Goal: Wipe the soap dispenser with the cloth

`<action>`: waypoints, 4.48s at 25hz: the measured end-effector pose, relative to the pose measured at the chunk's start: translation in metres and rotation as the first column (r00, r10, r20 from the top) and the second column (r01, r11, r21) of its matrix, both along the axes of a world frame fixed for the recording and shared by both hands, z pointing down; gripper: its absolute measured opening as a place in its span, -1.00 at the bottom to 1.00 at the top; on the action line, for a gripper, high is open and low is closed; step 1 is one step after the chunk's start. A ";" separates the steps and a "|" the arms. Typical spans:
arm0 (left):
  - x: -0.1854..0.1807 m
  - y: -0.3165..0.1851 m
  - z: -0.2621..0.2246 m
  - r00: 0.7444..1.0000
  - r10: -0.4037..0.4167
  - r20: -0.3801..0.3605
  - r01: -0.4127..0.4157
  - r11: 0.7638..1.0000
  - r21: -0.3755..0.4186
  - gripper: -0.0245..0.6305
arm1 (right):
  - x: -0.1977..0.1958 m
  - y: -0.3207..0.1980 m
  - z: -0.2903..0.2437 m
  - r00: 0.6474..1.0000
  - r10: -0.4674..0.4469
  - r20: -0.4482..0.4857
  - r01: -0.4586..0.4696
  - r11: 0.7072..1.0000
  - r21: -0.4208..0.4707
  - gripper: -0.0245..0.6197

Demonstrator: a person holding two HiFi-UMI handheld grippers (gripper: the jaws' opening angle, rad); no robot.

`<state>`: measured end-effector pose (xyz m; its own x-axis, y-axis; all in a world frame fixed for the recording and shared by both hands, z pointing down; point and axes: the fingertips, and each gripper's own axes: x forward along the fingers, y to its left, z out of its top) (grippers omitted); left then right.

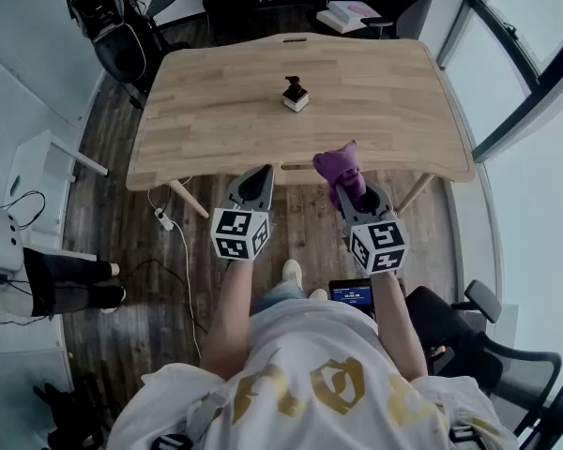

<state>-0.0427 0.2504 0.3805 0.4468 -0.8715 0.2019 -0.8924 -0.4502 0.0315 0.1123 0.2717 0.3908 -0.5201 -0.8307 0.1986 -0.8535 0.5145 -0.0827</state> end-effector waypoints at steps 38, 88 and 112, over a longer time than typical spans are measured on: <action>-0.015 -0.144 0.032 1.000 -0.009 0.003 0.009 0.998 -0.064 -0.90 | -0.001 -0.148 0.037 0.999 0.040 0.025 -0.037 0.995 -0.091 -0.59; -0.051 -0.379 0.089 0.997 0.073 -0.022 -0.076 0.985 -0.154 -0.89 | -0.037 -0.363 0.087 0.995 0.098 -0.032 -0.103 0.974 -0.204 -0.58; -0.031 -0.361 0.166 0.988 0.152 -0.033 -0.154 0.940 -0.303 -0.78 | -0.030 -0.362 0.131 0.996 0.041 -0.076 -0.062 0.952 -0.298 -0.58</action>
